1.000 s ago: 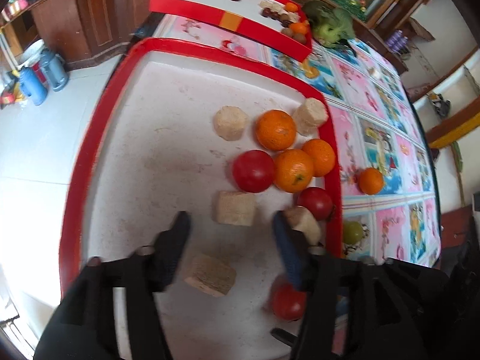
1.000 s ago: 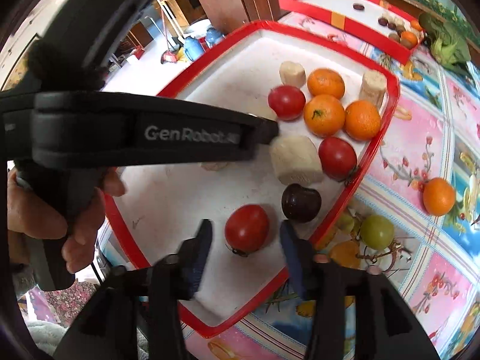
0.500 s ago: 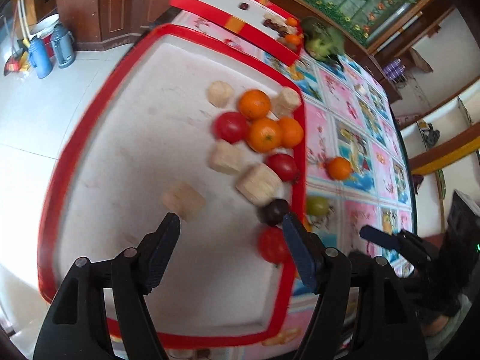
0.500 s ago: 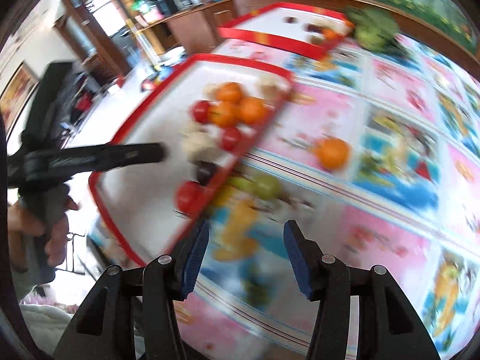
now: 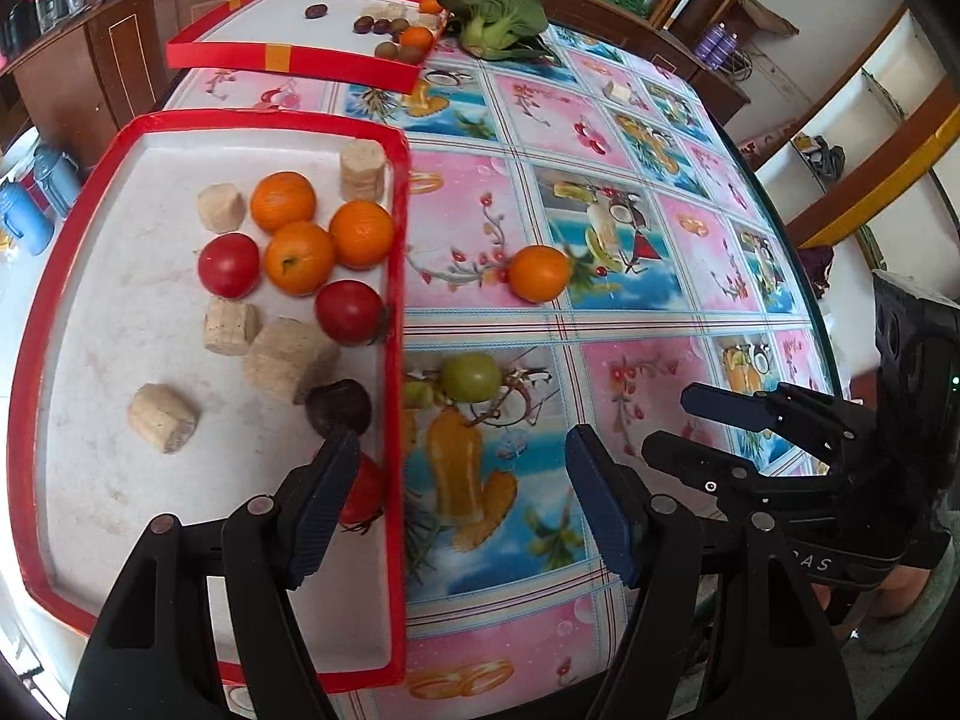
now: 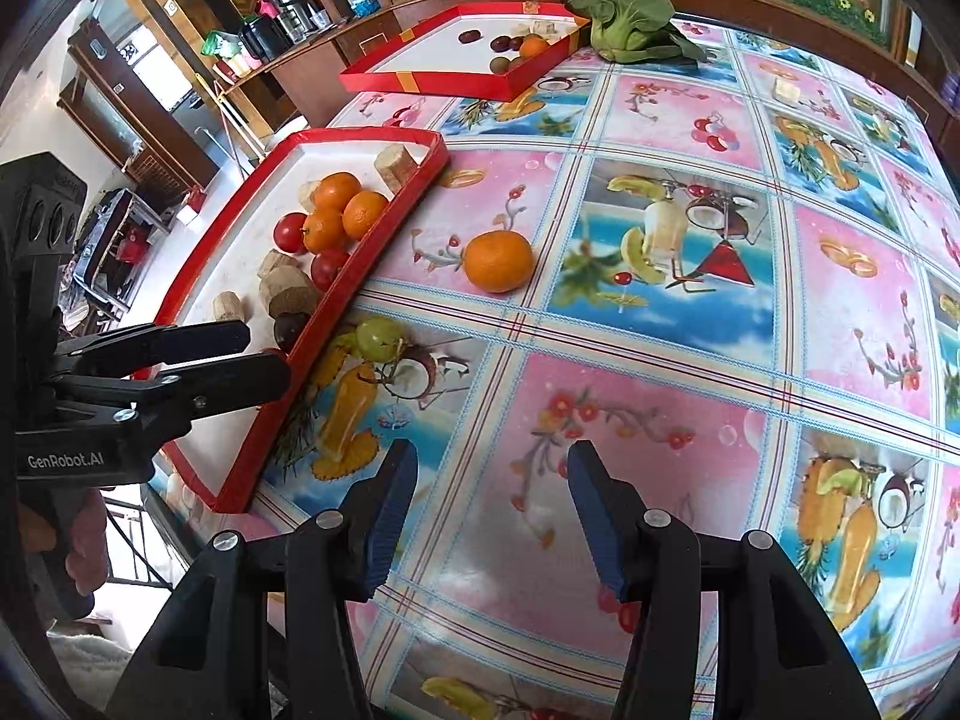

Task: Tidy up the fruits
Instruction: 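Grasp the green fruit with the left tool while the right tool grasps an orange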

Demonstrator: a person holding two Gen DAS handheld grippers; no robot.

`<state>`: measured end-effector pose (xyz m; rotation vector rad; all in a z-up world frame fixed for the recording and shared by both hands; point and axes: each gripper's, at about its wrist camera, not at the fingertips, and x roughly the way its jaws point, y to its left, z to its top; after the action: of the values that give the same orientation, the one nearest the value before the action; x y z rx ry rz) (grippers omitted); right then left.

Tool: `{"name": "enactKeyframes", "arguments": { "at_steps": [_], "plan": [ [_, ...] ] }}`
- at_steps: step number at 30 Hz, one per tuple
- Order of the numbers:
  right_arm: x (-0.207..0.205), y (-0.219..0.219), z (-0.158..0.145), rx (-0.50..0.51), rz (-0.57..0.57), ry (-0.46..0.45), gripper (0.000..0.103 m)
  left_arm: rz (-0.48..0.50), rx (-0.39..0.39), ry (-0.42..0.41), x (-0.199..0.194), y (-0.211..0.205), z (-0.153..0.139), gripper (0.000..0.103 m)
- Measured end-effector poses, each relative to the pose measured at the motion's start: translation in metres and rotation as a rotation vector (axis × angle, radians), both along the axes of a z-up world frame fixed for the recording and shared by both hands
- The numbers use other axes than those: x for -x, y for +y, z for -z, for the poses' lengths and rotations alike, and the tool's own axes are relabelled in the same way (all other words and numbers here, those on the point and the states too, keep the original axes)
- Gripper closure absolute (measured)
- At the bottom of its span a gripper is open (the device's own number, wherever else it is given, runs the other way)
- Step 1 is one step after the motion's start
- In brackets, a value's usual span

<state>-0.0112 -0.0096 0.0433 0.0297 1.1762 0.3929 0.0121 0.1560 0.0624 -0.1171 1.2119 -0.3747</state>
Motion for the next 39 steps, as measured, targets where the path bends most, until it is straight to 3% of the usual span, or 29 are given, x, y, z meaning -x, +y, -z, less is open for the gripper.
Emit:
{"name": "enactKeyframes", "arguments": {
  "at_steps": [8,18,22,28,36,38,39],
  "plan": [
    [-0.003,-0.014,-0.003,0.0,0.011,-0.01,0.049,0.01,-0.029,0.012,-0.007,-0.024,0.009,0.033],
    [-0.04,-0.017,-0.008,-0.045,0.028,-0.009,0.049,0.034,-0.102,0.009,-0.021,-0.044,0.023,0.034],
    [-0.055,-0.012,-0.007,-0.036,0.021,-0.008,0.049,0.037,-0.125,0.03,-0.027,-0.047,0.034,0.055],
    [-0.075,0.004,0.003,-0.023,-0.018,0.013,0.049,0.013,-0.151,0.021,-0.034,-0.042,0.04,0.074],
    [-0.096,0.035,0.023,0.029,-0.057,0.027,0.05,0.033,-0.136,0.014,-0.036,-0.039,0.04,0.075],
    [-0.1,0.041,0.031,0.061,-0.059,0.041,0.054,0.039,-0.131,0.015,-0.036,-0.038,0.039,0.075],
    [-0.1,0.041,0.032,0.077,-0.044,0.026,0.062,0.041,-0.129,0.015,-0.036,-0.037,0.039,0.076]
  ]
}}
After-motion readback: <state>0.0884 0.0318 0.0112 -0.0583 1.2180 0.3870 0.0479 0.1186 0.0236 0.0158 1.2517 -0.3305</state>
